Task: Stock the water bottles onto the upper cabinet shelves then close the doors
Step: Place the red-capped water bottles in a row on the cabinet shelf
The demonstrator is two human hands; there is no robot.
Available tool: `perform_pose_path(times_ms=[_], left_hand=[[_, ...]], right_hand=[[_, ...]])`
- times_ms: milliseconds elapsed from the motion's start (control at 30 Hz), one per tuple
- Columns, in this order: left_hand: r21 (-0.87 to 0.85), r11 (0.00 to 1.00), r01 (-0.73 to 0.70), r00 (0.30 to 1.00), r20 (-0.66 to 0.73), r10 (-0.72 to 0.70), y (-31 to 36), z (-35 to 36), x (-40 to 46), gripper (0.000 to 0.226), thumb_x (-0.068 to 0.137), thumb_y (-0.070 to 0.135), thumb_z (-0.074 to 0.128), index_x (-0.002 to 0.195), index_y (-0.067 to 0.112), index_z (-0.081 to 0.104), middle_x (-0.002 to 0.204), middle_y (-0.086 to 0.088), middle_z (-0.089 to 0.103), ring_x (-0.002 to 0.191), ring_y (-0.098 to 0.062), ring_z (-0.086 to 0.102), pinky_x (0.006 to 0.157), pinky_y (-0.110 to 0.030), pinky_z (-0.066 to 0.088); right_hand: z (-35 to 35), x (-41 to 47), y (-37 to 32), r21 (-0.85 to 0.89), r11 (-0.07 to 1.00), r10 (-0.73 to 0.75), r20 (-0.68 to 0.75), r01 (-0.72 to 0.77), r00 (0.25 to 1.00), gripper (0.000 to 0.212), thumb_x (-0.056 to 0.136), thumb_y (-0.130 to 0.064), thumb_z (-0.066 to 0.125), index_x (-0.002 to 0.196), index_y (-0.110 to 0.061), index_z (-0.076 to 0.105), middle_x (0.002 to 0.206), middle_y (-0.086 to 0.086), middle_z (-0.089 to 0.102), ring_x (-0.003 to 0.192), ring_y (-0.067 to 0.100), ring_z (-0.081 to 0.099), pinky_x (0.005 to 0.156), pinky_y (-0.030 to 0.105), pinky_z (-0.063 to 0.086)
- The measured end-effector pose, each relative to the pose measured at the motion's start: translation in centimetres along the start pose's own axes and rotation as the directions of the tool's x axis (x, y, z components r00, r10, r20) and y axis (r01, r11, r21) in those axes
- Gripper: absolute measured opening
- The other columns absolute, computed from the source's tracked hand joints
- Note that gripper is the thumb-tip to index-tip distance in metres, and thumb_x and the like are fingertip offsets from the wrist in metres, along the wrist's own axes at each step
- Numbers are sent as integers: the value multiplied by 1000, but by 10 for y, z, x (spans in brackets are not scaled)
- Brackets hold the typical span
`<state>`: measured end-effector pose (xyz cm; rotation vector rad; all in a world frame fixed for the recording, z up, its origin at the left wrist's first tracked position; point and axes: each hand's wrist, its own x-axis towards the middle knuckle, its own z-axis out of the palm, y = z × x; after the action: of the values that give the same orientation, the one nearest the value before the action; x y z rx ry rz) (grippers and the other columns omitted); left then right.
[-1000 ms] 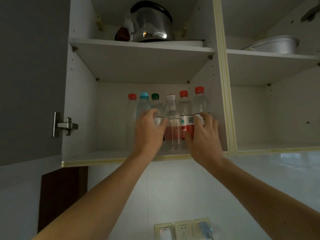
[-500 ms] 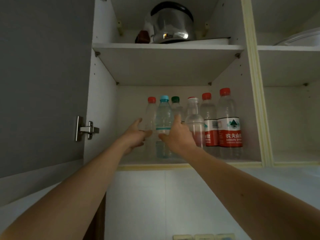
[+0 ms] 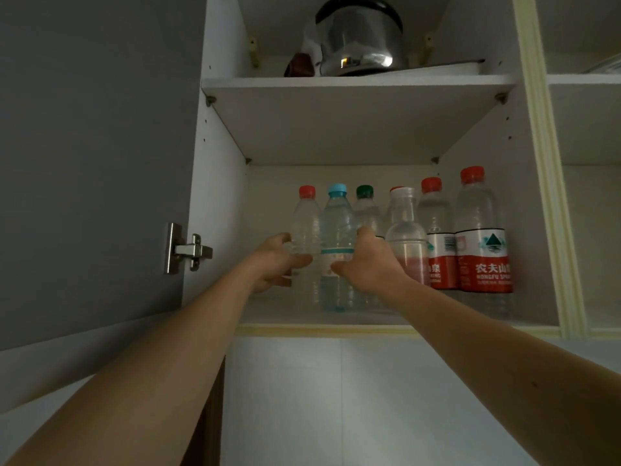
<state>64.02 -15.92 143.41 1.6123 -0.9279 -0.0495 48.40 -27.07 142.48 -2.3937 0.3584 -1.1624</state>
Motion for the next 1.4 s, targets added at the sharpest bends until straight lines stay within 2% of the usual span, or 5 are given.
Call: perform_pose_path(times_ms=[167,533,800,1067,1400], left_hand=[[189,982,-27,982,-180,61,-6,-13,-1,34,91,17,72,120,18,55,118,-7,66,103,-26,65,83,-40,57],[564,824,47,960,-253,118,-17,-30,20,107,88,20,75,159,18,-4,153,-20,38,134,-36,46,110,-45,41],[860,509,-29,969,-101,226,-17,-52,46,131,74,28,88,152,47,-16,160,-20,15,144,-42,26,113,-60,33],[991,-70,115,940,-85,330,-26,-49,62,129,71,56,83,157,18,-6,149,-26,35,136,-42,33,114,-49,26],[876,-405,261,943,-141,301,-18,-45,58,129,72,67,75,156,5,0,155,-20,33,140,-36,30,118,-45,19]], right_hand=[[18,12,-11,-9,1000,17,44,-17,999,62,88,-20,75,135,-6,38,126,16,58,113,32,60,95,41,53],[63,78,-14,-21,999,54,274,-50,960,67,90,-15,72,141,-2,30,126,20,53,108,33,61,74,36,56],[80,118,-18,-40,994,111,396,-104,911,69,90,-11,73,144,-1,32,133,21,51,109,35,66,88,46,59],[103,140,-2,-15,999,43,399,-40,916,50,89,-13,74,132,0,52,124,22,61,102,34,69,84,43,60],[116,146,5,-24,995,-83,317,95,945,62,86,-25,78,136,-3,48,129,16,58,111,32,62,83,37,58]])
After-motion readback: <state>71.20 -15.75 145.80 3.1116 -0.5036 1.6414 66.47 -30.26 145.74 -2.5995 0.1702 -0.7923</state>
